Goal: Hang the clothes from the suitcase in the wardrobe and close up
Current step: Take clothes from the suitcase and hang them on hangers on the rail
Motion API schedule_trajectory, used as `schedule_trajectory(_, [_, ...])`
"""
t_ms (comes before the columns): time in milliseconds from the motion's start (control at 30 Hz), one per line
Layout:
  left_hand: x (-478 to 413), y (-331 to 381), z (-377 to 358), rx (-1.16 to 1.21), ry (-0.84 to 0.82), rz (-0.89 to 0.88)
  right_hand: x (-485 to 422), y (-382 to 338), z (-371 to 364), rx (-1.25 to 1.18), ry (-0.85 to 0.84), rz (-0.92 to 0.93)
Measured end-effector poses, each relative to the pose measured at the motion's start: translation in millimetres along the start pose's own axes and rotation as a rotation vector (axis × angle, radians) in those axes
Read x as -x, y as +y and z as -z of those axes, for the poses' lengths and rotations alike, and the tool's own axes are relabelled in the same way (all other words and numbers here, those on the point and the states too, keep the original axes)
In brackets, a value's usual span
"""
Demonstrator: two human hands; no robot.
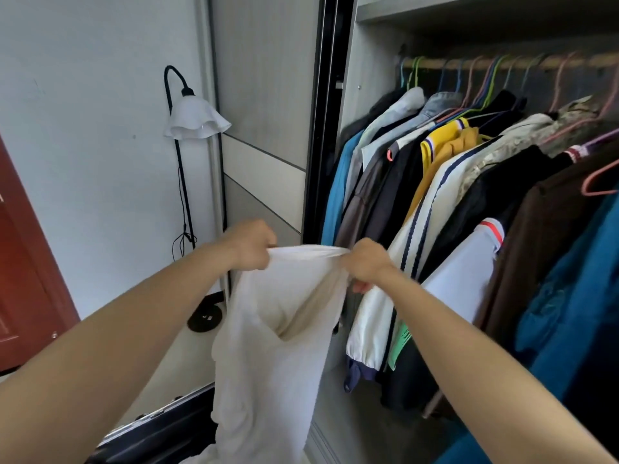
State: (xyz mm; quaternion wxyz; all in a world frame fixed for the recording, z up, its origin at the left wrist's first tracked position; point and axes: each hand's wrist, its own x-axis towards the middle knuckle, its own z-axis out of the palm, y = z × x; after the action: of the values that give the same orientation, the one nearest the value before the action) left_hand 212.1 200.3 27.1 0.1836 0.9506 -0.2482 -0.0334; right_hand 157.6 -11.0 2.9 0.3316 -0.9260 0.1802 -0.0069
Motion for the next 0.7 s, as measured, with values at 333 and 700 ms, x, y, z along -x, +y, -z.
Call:
schedule_trajectory(333, [-1.0,-47.3,1.3,0.564,-0.02,0.438,7.9,3.8,71.7,0.273,0.12,-0.078])
schedule_trajectory(700, [-24.4,26.9,24.5,1.101,0.105,0.254,10.2,34.7,127.4,0.206,0.172,-0.144])
